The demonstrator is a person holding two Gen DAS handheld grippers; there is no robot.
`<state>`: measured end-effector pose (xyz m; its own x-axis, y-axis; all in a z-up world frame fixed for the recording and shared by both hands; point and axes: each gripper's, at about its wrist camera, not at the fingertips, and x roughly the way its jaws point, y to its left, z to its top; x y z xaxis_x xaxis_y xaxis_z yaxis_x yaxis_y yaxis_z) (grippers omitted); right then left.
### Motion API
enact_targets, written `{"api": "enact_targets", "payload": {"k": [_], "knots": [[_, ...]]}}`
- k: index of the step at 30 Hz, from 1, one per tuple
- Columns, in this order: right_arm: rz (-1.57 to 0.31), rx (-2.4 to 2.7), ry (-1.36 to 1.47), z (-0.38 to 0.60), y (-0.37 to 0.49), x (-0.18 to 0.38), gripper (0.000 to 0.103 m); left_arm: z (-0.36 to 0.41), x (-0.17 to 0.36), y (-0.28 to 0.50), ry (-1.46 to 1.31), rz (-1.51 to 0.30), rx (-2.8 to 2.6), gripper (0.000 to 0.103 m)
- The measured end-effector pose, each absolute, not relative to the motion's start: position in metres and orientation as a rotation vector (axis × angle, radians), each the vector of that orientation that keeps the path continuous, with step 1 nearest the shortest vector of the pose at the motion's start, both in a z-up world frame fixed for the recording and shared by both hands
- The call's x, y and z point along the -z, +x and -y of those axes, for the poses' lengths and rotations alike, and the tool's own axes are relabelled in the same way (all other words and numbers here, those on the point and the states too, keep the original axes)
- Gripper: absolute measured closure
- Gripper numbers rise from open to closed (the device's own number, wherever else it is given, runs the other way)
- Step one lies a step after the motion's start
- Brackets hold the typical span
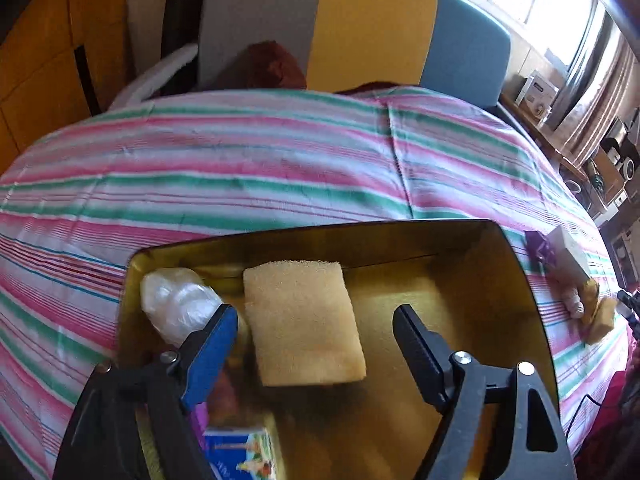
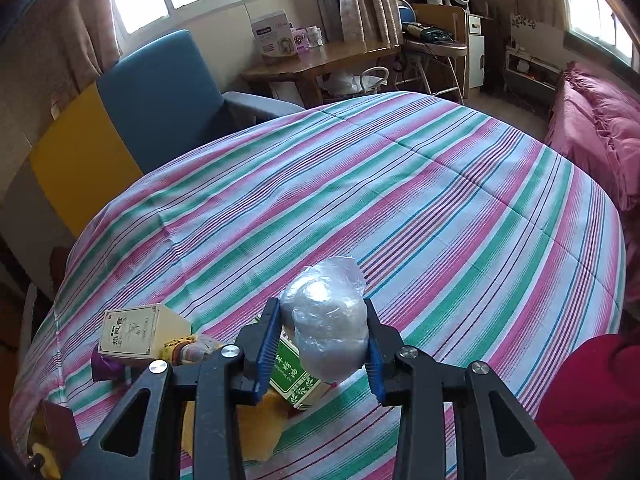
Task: Organize objects
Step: 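Place the yellow sponge in the tray with the left tool while the right grasps a white ball, then carry the white plastic-wrapped ball into the gold tray and open the right tool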
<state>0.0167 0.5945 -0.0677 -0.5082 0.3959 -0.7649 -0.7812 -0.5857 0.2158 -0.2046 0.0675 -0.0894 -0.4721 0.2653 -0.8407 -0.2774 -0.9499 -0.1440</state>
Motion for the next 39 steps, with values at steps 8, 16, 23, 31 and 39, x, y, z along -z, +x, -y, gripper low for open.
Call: {"api": "enact_targets", "payload": {"k": [8,16,23,31,39], "knots": [[-0.730,-2.179,-0.828,-0.590,0.019,0.056,0.065,-0.034,0.047,-0.136,-1.256,0.004,-2.564,0.022],[-0.688,-2.420,-0.837,-0.551,0.006,0.038,0.065,-0.001,0.044,-0.078,-1.283,0.074,-2.613,0.022],[-0.546,-2.717,-1.056,-0.462,-0.026,0.024,0.065,0.011,0.044,-0.058,-1.278,0.074,-2.665,0.022],[-0.331,-3.026,-1.333,-0.319,-0.058,0.011,0.064,0.024,0.047,-0.054,-1.288,0.075,-2.711,0.022],[-0.206,-3.121,-1.642,-0.189,-0.088,0.045,0.062,0.048,0.061,-0.055,-1.354,0.155,-2.718,0.026]]}}
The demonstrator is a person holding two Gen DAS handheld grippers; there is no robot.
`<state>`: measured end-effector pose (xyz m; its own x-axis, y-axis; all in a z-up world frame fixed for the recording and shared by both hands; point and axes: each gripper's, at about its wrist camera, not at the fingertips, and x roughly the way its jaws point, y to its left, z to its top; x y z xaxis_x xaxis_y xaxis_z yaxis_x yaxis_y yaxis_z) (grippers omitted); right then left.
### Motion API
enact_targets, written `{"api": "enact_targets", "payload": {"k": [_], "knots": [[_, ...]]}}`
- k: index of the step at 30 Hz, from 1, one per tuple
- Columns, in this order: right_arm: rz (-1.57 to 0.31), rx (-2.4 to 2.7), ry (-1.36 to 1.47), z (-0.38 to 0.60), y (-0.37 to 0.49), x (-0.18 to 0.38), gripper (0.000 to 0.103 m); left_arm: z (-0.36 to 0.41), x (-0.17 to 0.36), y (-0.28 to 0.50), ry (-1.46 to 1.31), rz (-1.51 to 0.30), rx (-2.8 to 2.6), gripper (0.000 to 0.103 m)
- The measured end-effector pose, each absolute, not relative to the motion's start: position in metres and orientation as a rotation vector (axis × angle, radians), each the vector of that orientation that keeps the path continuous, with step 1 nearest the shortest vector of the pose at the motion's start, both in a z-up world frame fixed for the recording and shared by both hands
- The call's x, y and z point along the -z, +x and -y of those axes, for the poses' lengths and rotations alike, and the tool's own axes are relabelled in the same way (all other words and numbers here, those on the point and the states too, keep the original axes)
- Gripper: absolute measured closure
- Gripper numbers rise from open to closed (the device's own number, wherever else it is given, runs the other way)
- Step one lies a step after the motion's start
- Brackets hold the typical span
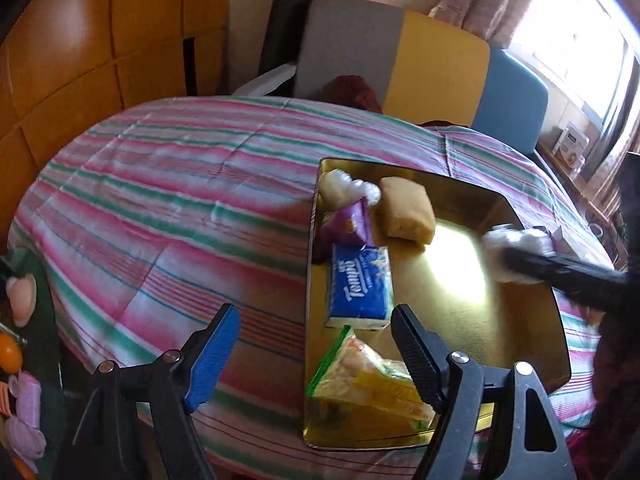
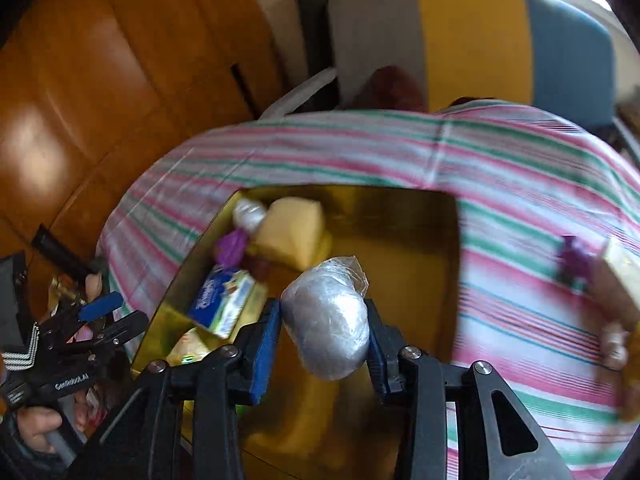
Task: Organize objects
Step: 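Carry the white plastic-wrapped ball into the gold tray and open the right tool, then move the left tool to the purple candy packet and grasp it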
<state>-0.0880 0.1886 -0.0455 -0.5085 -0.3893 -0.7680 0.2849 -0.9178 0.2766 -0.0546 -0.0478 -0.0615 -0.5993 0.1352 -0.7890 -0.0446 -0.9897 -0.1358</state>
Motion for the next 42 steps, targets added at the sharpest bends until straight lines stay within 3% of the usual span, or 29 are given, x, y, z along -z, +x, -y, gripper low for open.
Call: {"api": "enact_targets", "payload": {"k": [9,12,14,20,30,42], "knots": [[0.247,2.329,1.434,-0.123,-0.139,0.099,0.059,0.067,0.070,-0.051,-1.361,0.232,-2.710,0.027],[0.277,2.318,1.408,-0.123,-0.138,0.099,0.042,0.066,0.072,-0.051,-1.359,0.217,-2.706,0.027],[0.279,2.310,1.388,-0.127,-0.135,0.097,0.018,0.065,0.073,-0.052,-1.362,0.213,-2.697,0.025],[0.207,2.331,1.358,-0.144,-0.116,0.079,0.002,0.060,0.070,-0.049,-1.345,0.221,-2.666,0.025],[0.060,2.493,1.255,-0.200,-0.071,0.044,0.000,0.041,0.061,-0.042,-1.326,0.171,-2.647,0.025],[0.117,2.731,1.299,-0.317,-0.053,0.035,0.000,-0.003,0.051,-0.039,-1.289,0.010,-2.594,0.025]]}}
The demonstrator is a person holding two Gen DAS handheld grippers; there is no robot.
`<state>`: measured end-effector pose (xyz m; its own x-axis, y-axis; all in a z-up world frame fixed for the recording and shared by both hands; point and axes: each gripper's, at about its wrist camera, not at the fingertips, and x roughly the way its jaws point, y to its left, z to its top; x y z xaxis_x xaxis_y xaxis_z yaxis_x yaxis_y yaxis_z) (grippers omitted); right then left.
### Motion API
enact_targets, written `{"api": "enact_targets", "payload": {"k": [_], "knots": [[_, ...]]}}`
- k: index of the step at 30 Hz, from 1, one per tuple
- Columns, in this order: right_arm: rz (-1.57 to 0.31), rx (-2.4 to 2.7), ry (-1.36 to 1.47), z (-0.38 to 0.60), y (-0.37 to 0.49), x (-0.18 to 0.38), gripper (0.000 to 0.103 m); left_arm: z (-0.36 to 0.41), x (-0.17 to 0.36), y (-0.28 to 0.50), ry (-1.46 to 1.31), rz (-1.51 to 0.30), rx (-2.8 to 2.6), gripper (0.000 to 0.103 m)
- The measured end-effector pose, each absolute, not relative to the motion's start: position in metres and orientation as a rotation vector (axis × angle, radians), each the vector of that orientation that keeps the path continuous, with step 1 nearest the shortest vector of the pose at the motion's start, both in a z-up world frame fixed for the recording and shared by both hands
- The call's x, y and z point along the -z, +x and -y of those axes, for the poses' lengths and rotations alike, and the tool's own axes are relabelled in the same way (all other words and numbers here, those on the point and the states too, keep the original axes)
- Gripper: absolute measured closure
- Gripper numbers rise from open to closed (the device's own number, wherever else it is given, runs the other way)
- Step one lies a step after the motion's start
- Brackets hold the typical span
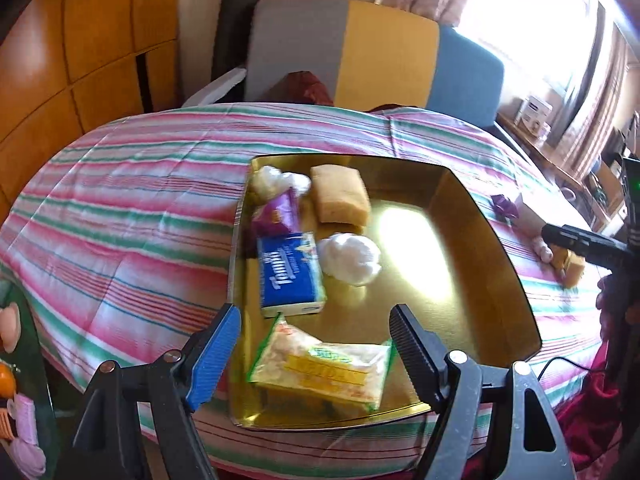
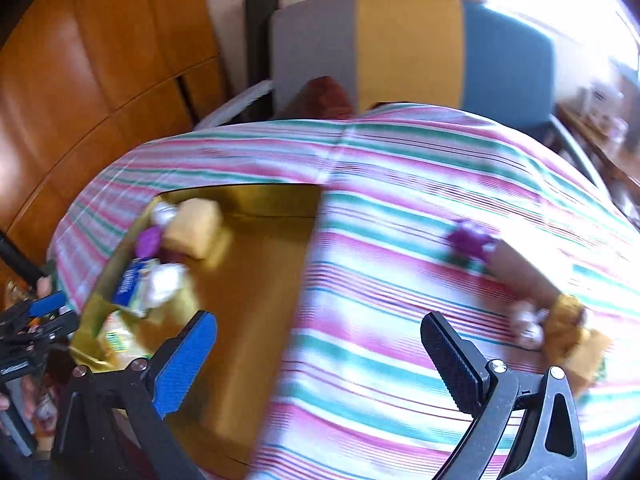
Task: Organize objects
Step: 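Move the left tool to the purple candy packet and grasp it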
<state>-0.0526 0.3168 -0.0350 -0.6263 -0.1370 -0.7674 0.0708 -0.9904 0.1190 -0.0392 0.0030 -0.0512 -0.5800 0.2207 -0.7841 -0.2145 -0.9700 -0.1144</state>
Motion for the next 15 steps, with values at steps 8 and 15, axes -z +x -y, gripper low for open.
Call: {"api": "enact_targets", "payload": {"k": [8,15], "knots": [[0.237,2.952,1.297,-0.414,-0.043,0.031,0.000,-0.042,0.045,-0.046,-1.289,-0.022,-2.506,0.026],[0.703,3.149,1.330,-0.516,-0.026,0.055,0.000,-0.106,0.028,-0.064,-1.247,-0.076,-2.376,0.033]]}}
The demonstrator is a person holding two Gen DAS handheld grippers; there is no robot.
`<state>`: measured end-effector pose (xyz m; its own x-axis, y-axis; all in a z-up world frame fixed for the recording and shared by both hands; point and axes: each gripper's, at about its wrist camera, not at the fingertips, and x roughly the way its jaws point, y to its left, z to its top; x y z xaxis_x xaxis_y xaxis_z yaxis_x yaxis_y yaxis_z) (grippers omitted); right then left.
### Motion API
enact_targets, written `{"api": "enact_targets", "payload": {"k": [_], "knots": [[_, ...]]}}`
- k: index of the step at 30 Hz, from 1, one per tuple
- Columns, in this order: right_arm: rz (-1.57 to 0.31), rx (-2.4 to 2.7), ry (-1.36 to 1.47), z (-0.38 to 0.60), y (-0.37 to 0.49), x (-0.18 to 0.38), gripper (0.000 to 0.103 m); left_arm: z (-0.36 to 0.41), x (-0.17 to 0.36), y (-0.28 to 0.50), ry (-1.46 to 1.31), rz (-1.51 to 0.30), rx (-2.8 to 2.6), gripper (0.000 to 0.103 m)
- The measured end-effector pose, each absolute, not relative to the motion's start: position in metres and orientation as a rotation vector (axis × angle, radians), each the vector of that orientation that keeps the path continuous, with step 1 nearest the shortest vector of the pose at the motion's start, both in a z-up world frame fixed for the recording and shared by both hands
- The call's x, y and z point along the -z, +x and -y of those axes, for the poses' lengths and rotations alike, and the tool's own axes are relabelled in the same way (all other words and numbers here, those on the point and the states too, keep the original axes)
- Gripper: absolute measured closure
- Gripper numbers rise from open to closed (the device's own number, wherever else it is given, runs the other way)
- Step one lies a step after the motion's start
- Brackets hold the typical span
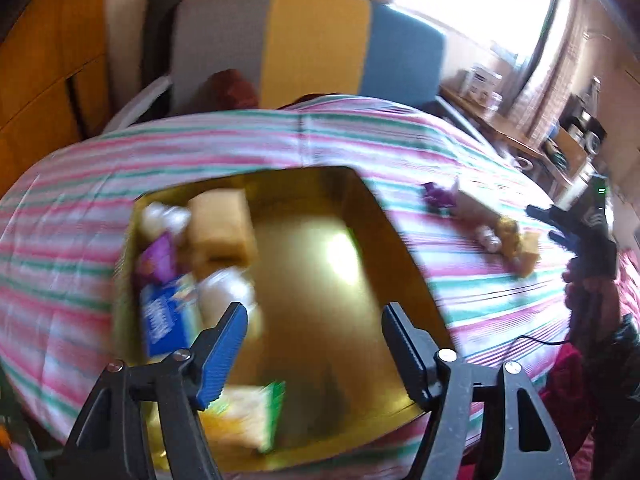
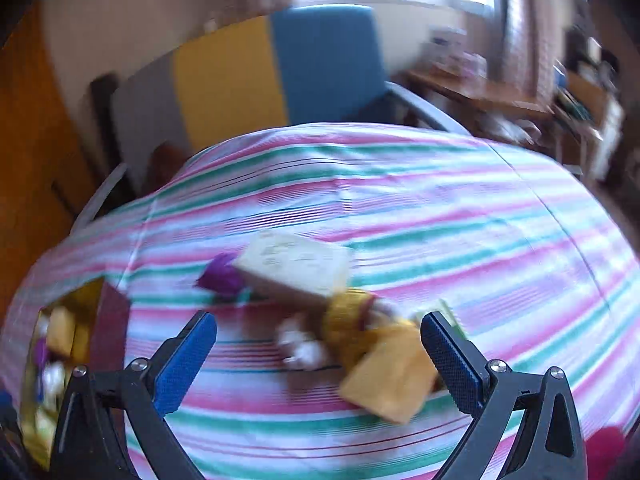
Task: Organize objects
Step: 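Move the left tool to the purple candy packet and grasp it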
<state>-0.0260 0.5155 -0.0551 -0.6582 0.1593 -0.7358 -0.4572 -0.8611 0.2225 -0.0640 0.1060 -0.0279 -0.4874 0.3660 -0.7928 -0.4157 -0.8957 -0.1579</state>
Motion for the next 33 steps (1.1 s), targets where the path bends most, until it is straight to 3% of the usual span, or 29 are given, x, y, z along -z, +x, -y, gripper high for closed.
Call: {"api": "enact_targets", "payload": {"k": [8,18,33], "knots": [[-0.808,-2.459,-0.978,-0.544,-0.011,0.051,0.000,-0.208,0.031,-0.102,-1.282,-0.138,-2.206,0.039],[-0.884,-2.499,-0.995,-0.542,-0.012,0.051,0.000,-0.307,0.064,-0.172,-1.401,-0.166,-2.085,0.050],[-0.938,-2.532,-1.031,-0.540,-0.016,0.052,0.000,-0.394,0.116,-0.238,-1.521,-0.292,-1.988,0.051]]}}
